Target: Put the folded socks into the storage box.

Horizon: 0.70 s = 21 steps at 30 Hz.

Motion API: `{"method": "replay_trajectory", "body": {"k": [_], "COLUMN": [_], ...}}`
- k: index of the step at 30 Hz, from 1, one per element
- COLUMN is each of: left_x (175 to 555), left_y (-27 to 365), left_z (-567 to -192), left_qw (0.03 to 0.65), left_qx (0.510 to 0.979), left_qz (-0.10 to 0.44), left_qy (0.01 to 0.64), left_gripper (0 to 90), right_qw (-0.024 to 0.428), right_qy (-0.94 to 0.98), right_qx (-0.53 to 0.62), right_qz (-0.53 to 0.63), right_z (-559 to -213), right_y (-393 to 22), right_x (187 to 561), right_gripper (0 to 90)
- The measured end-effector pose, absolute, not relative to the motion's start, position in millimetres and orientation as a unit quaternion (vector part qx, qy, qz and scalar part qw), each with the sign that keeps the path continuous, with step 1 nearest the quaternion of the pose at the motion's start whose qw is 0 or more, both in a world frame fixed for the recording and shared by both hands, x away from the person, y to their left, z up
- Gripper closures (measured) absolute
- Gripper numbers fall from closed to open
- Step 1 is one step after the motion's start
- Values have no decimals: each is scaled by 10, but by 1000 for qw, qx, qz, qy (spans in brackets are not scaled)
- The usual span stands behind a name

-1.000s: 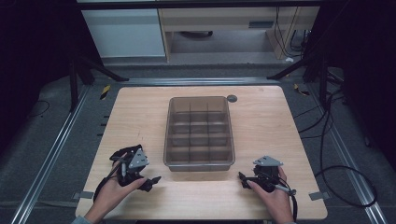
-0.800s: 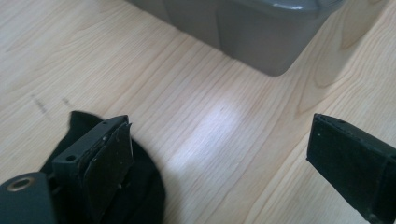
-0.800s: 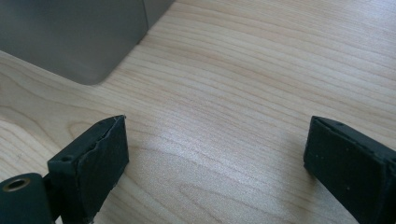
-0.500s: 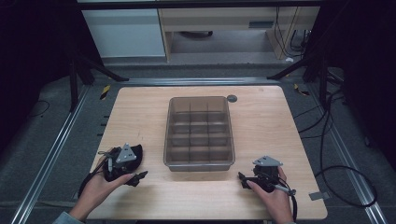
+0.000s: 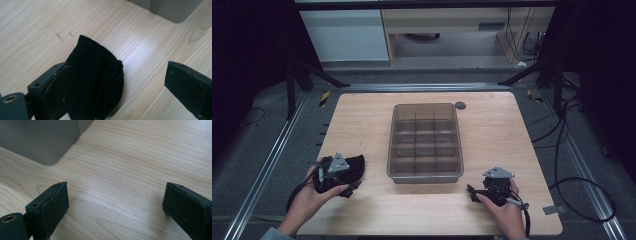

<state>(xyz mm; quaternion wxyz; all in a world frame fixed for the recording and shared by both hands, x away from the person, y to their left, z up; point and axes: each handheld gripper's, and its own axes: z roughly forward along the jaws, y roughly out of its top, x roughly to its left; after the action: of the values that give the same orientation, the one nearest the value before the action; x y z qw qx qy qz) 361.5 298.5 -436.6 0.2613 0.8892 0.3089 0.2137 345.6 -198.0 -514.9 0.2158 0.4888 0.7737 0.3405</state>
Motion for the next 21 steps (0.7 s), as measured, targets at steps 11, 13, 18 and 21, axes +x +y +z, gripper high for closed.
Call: {"method": "replay_trajectory", "body": {"k": [11,13,18,21], "left_x": [3629,3626,3638,3690], "left_y": [3134,3158,3191,3234], "left_z": [-4313,-4281,-4230,-4208], "left_qw": [254,252,240,242], "left_qx": [885,885,889,889], "left_qz": [224,227,230,228], "left_qy": [319,319,315,314], "left_gripper": [58,60,72,83], "right_qw": [216,216,216,215], "right_qy": [774,774,774,774], "right_qx": [488,489,489,488], "right_qz": [340,340,341,341], "right_z": [-5149,-5149,-5149,-5149], "right_y": [-1980,-1980,-1980,-1981], "right_x": [3456,3456,3456,3458], "right_gripper": [68,68,68,68]}}
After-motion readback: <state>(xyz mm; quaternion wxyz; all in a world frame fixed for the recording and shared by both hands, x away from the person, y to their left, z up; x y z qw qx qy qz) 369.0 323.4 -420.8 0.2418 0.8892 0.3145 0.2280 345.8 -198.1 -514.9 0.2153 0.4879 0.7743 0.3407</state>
